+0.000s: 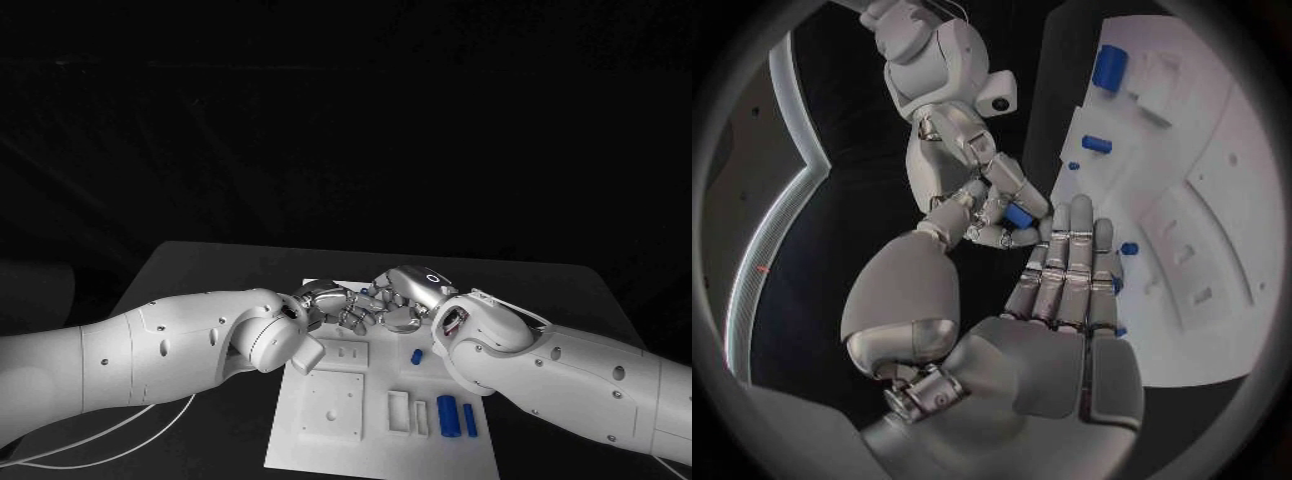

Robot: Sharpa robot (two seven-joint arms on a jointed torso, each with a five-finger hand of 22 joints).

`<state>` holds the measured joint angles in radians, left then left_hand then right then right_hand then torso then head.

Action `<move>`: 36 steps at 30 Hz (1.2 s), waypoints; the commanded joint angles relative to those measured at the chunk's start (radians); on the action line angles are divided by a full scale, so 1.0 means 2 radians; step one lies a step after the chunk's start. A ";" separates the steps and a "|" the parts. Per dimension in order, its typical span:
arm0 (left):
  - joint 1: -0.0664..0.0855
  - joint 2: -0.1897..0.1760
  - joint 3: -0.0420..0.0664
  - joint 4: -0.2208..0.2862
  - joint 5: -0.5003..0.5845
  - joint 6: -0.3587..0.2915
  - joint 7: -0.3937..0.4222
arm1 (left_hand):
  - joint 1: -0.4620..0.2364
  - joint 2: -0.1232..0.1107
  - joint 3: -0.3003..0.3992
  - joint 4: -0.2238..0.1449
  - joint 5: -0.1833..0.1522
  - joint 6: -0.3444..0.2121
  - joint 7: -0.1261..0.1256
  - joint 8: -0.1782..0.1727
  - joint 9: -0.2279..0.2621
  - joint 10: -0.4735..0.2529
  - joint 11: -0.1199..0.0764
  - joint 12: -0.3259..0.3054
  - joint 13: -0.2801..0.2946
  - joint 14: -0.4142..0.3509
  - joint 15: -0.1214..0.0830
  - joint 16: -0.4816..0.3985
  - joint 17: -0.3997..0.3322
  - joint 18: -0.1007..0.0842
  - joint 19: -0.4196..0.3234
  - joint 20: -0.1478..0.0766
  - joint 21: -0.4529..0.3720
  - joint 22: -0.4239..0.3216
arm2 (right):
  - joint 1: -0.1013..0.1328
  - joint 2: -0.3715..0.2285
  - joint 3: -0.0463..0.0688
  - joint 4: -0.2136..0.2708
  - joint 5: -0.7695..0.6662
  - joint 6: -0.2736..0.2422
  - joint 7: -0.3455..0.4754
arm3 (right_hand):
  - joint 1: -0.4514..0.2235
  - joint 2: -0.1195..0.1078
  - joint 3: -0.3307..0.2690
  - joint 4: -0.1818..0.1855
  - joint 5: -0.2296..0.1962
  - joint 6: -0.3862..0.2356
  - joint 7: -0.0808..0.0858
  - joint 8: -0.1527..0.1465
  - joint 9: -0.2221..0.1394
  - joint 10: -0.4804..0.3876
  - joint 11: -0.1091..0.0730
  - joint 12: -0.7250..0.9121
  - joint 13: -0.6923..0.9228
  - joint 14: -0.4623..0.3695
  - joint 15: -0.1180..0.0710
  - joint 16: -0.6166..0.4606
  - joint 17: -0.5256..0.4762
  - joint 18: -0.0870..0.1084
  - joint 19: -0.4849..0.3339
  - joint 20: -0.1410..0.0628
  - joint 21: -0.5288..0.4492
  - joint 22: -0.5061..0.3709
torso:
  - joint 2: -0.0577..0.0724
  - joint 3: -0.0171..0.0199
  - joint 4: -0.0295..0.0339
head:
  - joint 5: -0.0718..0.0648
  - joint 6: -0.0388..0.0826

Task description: Assemble the parts on the task board

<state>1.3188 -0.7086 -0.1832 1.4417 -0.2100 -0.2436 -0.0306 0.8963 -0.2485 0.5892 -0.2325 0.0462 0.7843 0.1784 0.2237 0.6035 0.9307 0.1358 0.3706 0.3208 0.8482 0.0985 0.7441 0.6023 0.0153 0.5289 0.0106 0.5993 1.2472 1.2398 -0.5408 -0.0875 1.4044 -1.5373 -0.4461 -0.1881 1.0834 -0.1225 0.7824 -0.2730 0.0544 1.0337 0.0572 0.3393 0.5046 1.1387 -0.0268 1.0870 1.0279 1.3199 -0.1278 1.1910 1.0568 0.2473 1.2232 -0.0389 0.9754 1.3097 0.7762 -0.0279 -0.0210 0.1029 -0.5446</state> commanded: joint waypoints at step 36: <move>0.000 0.002 0.001 -0.001 0.016 -0.008 0.014 | 0.035 0.128 -0.029 -0.030 0.002 0.068 -0.021 0.029 -0.006 0.067 -0.022 0.008 0.001 0.010 -0.008 0.003 0.001 -0.008 0.004 -0.005 -0.013 -0.004 | -0.002 0.005 0.000 -0.005 -0.005 0.015 0.002 | -0.001 0.004 -0.002 -0.001 -0.003 0.014 0.012 0.001 0.000 0.002 -0.002 -0.004 -0.001 -0.001 -0.004 -0.003 -0.001 0.007 0.001 0.000 -0.001 0.001 | 0.000 0.0000 0.0004 | 0.000 -0.003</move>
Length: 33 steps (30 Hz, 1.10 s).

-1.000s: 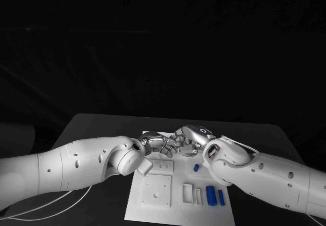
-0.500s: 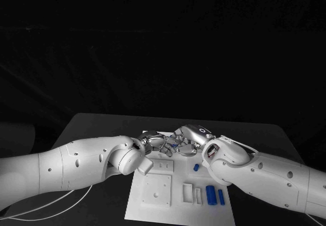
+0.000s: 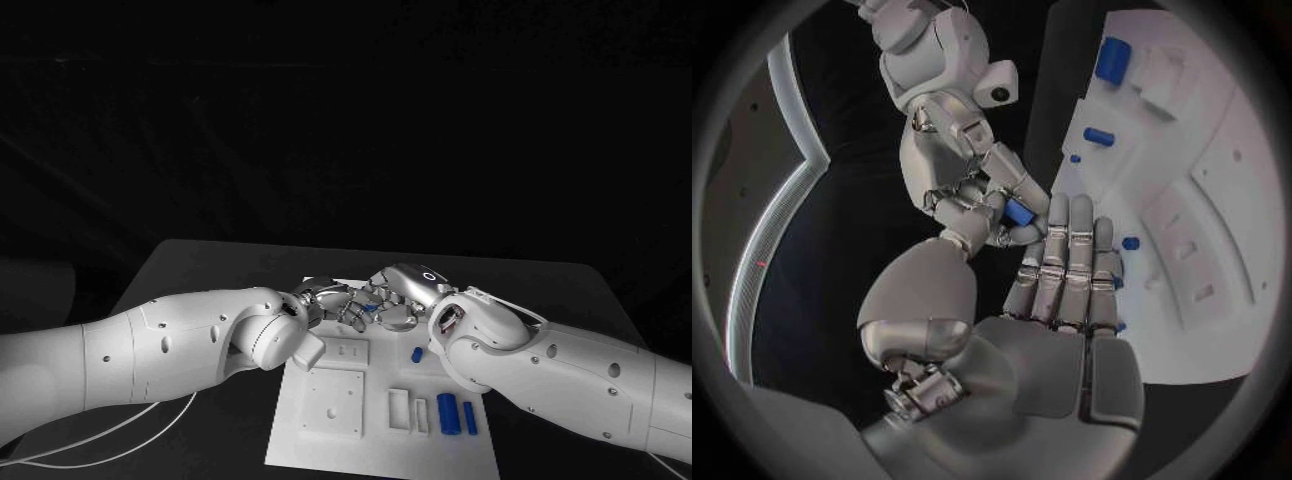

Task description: Assemble the parts on the task board

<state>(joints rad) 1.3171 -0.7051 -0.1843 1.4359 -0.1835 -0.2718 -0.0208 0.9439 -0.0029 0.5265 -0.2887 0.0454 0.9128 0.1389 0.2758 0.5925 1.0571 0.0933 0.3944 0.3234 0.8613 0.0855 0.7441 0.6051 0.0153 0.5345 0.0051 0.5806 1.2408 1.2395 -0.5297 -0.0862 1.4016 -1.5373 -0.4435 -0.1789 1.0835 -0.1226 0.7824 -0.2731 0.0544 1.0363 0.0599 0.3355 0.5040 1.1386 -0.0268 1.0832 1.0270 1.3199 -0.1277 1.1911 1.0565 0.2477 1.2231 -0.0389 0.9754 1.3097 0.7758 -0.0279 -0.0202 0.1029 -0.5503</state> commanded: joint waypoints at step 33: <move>0.001 -0.003 0.001 -0.002 0.007 0.020 0.011 | 0.053 0.049 0.004 -0.002 0.003 0.020 -0.006 0.006 -0.010 0.029 -0.004 -0.018 -0.008 0.008 -0.002 0.004 -0.001 -0.008 0.001 0.004 -0.011 -0.002 | -0.002 -0.003 -0.001 -0.011 0.033 -0.018 0.024 | 0.011 -0.066 0.010 0.015 -0.003 -0.059 0.033 -0.039 -0.020 -0.019 0.019 -0.033 -0.019 -0.013 0.014 -0.015 -0.003 0.007 -0.010 -0.004 -0.014 -0.004 | 0.000 -0.0002 0.0002 | -0.001 -0.002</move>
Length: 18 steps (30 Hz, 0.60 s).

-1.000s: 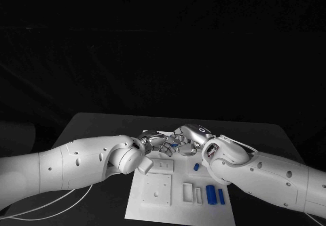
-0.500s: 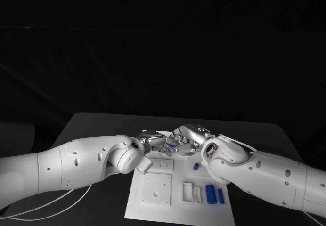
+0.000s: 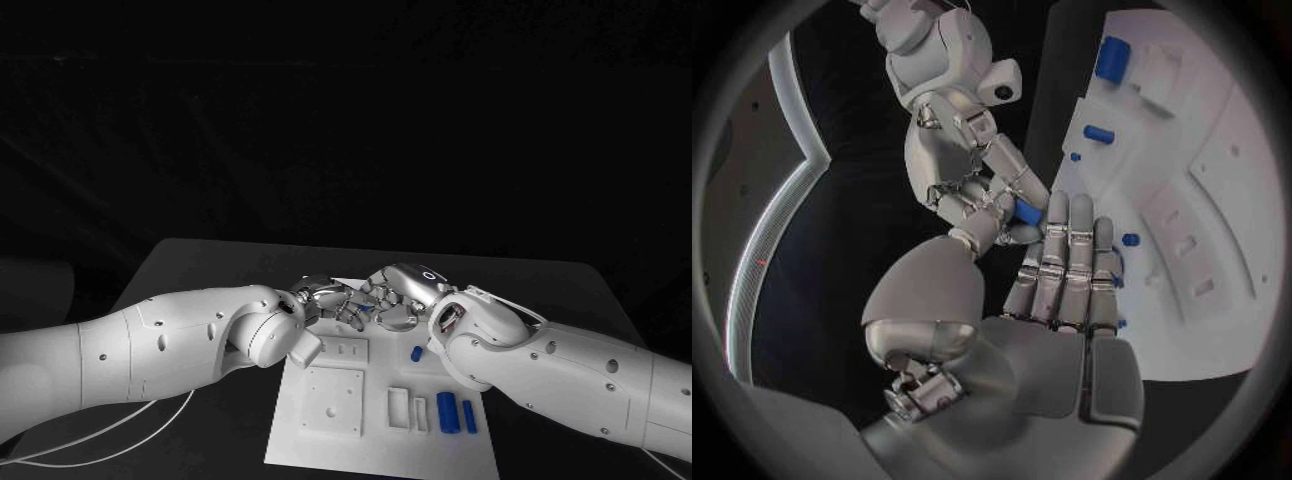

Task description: Assemble the parts on the task board

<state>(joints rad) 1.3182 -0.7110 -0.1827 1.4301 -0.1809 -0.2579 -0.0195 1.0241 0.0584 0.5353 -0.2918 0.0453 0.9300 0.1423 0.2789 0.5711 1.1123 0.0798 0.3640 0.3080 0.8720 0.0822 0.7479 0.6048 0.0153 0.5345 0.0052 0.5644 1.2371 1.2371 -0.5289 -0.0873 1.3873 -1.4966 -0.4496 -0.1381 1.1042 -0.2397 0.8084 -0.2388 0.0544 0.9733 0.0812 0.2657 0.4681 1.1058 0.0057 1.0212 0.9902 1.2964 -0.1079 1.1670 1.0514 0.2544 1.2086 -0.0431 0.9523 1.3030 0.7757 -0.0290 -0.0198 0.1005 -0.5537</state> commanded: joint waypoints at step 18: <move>0.001 -0.002 0.001 -0.001 0.011 0.022 0.008 | 0.014 0.020 -0.002 -0.001 0.003 0.013 -0.009 0.005 0.000 0.005 0.002 -0.005 -0.002 0.003 -0.001 0.002 -0.001 -0.008 0.001 0.003 -0.004 -0.001 | -0.001 -0.011 0.000 -0.004 0.023 -0.011 0.021 | 0.016 -0.008 -0.014 -0.001 -0.003 -0.036 0.028 -0.005 -0.002 -0.007 0.009 0.000 -0.004 -0.005 0.011 -0.003 0.000 0.004 -0.007 -0.002 -0.006 0.000 | 0.000 0.0001 -0.0002 | 0.001 0.000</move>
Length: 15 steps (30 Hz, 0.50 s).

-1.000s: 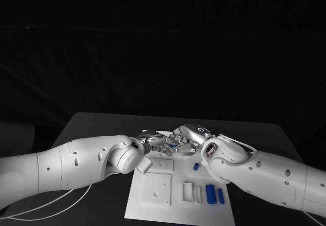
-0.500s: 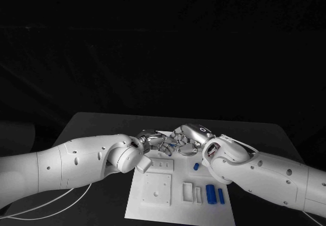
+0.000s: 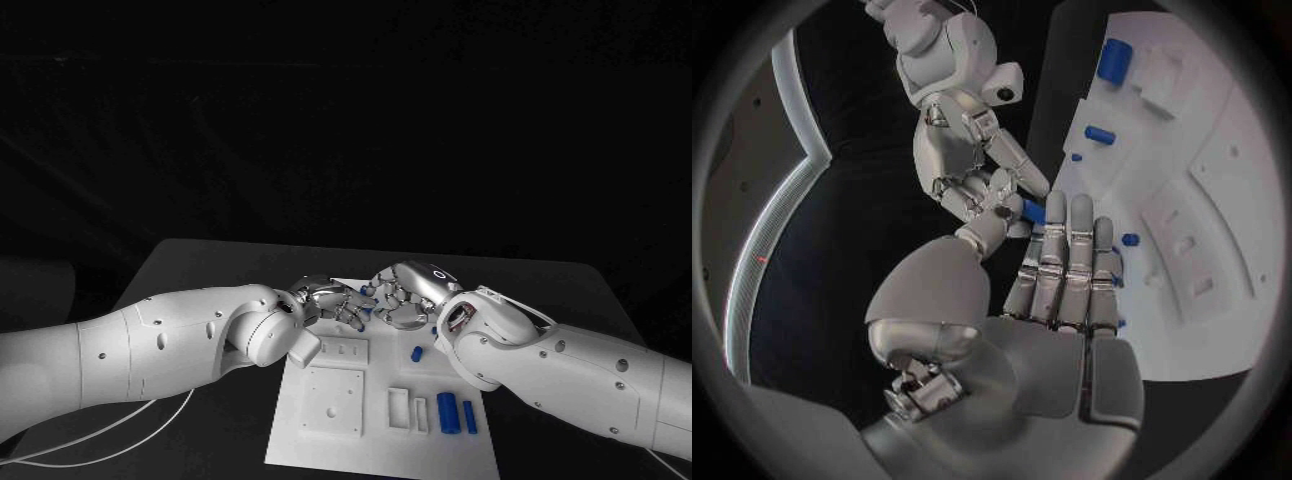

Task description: Assemble the parts on the task board

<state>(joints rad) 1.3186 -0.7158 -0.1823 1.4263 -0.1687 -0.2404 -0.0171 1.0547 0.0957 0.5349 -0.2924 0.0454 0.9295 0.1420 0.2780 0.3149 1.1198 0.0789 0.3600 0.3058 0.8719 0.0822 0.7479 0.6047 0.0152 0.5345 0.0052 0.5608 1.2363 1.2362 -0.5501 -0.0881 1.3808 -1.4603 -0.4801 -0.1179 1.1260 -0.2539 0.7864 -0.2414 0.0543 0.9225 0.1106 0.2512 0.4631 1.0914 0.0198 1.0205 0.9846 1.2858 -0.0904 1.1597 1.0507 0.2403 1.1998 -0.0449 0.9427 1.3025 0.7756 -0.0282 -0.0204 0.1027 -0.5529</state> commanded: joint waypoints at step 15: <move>0.001 -0.001 0.001 0.000 0.009 0.021 0.005 | -0.002 0.002 -0.002 0.000 0.003 0.014 -0.009 0.005 0.128 0.003 0.002 -0.004 -0.001 0.003 -0.001 0.001 -0.001 -0.008 0.001 0.003 -0.002 -0.001 | -0.001 -0.002 0.000 -0.002 0.034 -0.015 0.061 | 0.002 0.030 -0.005 0.017 -0.003 0.048 -0.006 0.038 0.019 0.009 -0.017 0.006 -0.006 0.005 -0.015 0.004 0.003 0.011 0.003 -0.001 0.002 0.003 | 0.000 0.0004 -0.0005 | 0.000 -0.001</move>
<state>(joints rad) 1.3186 -0.7184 -0.1823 1.4248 -0.1593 -0.2222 -0.0171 1.0547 0.0953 0.5338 -0.2934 0.0473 0.9322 0.1447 0.2780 0.3149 1.1198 0.0789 0.3554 0.3048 0.8719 0.0822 0.7479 0.6038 0.0152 0.5345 0.0052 0.5609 1.2364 1.2347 -0.5537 -0.0883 1.3771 -1.4198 -0.4872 -0.0532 1.1291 -0.2046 0.7769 -0.2123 0.0543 0.9983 0.0935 0.3214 0.4978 1.1086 -0.0080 1.0289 0.9735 1.2971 -0.1137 1.1648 1.0553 0.2386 1.2002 -0.0443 0.9443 1.3077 0.7758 -0.0279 -0.0207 0.1029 -0.5543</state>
